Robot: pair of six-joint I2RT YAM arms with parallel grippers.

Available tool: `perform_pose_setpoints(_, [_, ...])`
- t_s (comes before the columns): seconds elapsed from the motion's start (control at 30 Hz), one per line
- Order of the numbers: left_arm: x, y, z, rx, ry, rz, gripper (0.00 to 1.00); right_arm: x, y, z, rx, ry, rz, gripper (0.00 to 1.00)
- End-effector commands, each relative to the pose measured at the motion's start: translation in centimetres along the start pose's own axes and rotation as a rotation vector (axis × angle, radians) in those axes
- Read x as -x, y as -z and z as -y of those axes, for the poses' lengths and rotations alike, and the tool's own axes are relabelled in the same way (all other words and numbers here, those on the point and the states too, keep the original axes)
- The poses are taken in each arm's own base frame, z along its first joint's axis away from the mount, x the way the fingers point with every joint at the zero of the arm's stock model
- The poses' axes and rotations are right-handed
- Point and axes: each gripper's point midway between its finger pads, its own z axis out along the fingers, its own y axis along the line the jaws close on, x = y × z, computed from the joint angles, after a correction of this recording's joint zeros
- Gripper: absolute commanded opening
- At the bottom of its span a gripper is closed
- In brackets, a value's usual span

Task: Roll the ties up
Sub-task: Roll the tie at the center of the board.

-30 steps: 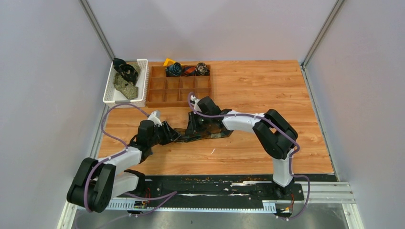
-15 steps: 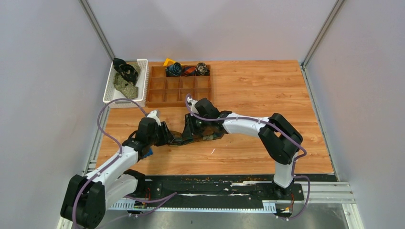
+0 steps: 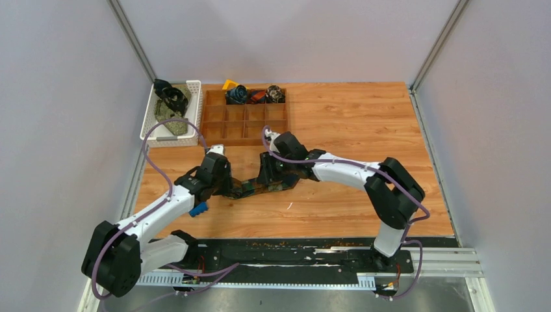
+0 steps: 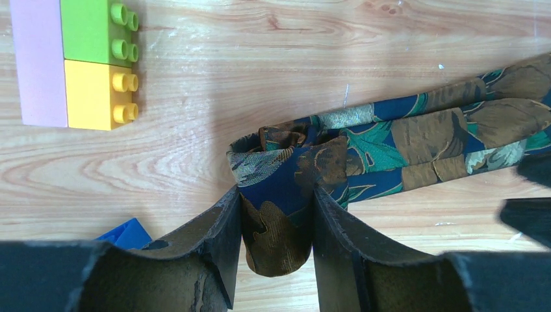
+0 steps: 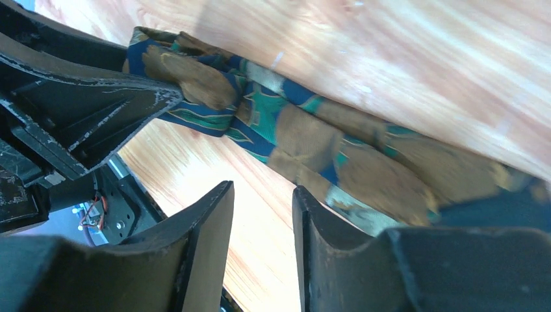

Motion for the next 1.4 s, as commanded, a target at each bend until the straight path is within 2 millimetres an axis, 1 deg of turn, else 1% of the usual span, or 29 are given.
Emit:
perform_pose_setpoints(0.0, [0.6, 0.4, -1.5, 0.126, -0.076, 0.013, 0.48, 2.7, 4.0, 1.9, -0.060, 0.015, 0.108, 0.41])
perform_pose_setpoints(0.07, [1.0, 0.6, -1.6, 0.157, -0.099, 0.023, 0.48, 3.0, 5.4, 2.6, -0.074, 0.011, 0.128, 0.42])
perform_pose_setpoints(0.23, [1.7, 0.9, -1.6, 0.239, -0.177, 0.012, 0.48, 3.6, 8.6, 5.2, -0.157, 0.015, 0.179, 0.47])
perform_pose_setpoints(0.4, [2.3, 1.1, -1.7, 0.343, -0.273, 0.007, 0.48, 3.7, 10.2, 7.0, -0.175, -0.012, 0.208, 0.50])
perform_pose_setpoints(0.57, [2.7, 1.0, -1.1, 0.408, -0.338, 0.013, 0.48, 3.7, 10.8, 7.9, -0.171, -0.033, 0.221, 0.50])
perform_pose_setpoints(0.77, [2.5, 0.4, -0.3, 0.461, -0.394, 0.014, 0.48, 3.7, 11.3, 8.2, -0.147, -0.050, 0.235, 0.50])
perform_pose_setpoints(0.93, [2.7, 0.0, 1.6, 0.470, -0.436, 0.020, 0.48, 3.6, 11.7, 8.5, -0.144, -0.057, 0.245, 0.50])
perform_pose_setpoints(1.07, [2.4, -0.7, 2.9, 0.477, -0.473, 0.014, 0.49, 3.7, 12.0, 8.6, -0.142, -0.058, 0.252, 0.50])
perform_pose_setpoints(1.37, [1.8, -2.2, 5.1, 0.475, -0.513, -0.003, 0.50, 3.6, 12.2, 8.5, -0.125, -0.060, 0.253, 0.49])
